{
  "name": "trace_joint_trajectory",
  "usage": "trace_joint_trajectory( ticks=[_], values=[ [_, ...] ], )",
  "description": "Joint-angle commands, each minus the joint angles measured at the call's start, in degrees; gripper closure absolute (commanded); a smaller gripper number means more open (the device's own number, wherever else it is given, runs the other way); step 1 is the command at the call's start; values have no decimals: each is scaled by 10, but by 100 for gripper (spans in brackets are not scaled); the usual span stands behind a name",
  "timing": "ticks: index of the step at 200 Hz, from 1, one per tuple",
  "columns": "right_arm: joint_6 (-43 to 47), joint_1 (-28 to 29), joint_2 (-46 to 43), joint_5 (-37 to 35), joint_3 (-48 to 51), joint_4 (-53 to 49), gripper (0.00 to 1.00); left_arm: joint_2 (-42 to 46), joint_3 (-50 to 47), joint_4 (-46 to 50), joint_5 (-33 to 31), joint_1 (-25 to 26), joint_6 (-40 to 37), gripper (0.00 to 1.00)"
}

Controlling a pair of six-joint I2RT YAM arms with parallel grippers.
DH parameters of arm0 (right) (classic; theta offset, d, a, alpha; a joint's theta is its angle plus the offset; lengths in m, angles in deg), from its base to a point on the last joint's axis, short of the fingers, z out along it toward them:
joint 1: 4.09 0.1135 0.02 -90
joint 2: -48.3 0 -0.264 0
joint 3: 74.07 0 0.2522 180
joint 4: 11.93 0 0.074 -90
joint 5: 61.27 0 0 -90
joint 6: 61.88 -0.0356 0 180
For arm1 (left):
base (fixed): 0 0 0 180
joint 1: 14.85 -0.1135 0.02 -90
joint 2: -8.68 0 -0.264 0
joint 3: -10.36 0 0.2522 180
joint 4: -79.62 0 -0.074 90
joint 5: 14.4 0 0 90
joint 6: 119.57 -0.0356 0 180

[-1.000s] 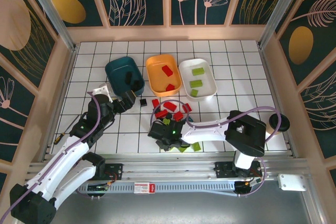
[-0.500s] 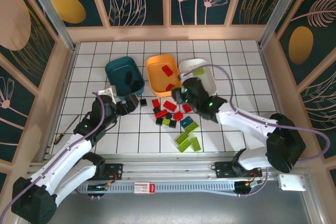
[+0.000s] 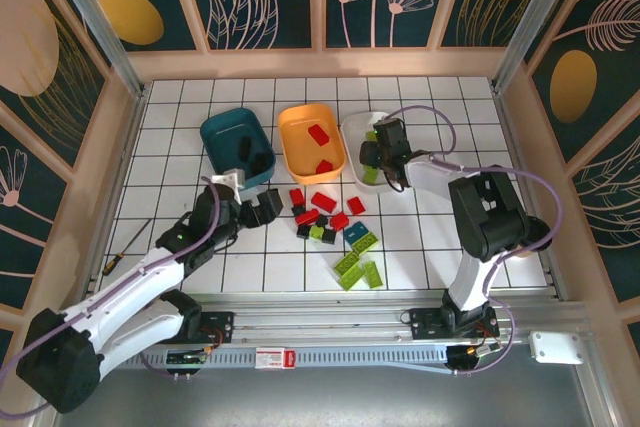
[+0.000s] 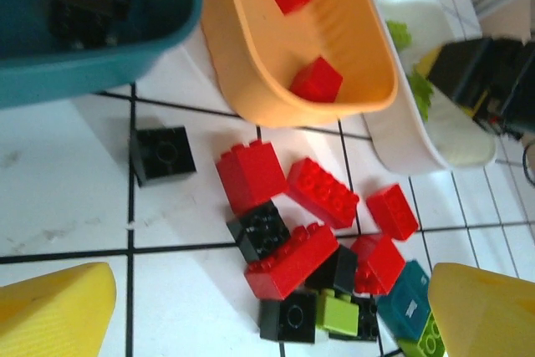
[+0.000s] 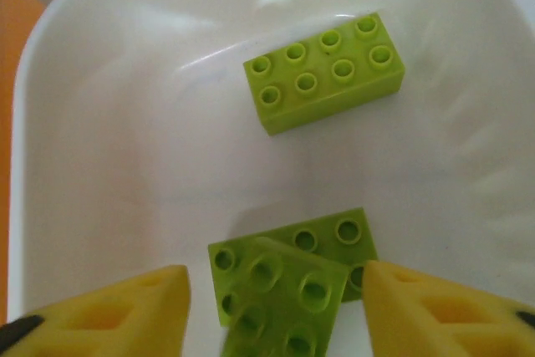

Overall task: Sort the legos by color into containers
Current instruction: Place the lego in the container, then pick up the lego from the middle-left of the table.

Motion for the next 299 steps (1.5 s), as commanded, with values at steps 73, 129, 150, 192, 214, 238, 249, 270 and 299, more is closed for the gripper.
trace_joint_trajectory(
  ticks=[73,129,150,192,214,238,249,270,299],
  values=[
    [-23,44,-150,8,77,37,33,-194,79,-10,-159,236,-5,27],
    [-40,71,-247,4,173,32,33,-328,169,3,-167,324,-23,30],
    [-40,71,-282,-3,200,23,33,-356,195,25,-165,356,-27,26],
    [-48,71,-330,-6,246,24,33,-405,214,30,-146,378,-52,21],
    [-47,71,-343,-9,255,17,33,-431,234,41,-147,381,-68,23],
    [-45,69,-360,-12,260,11,33,-441,250,49,-150,382,-83,23],
    [-45,67,-365,-12,262,9,33,-459,255,49,-149,382,-87,25],
    [-46,63,-374,-13,266,9,32,-473,264,57,-147,382,-92,31],
    [-45,61,-379,-13,267,7,32,-480,265,64,-148,382,-93,33]
  ],
)
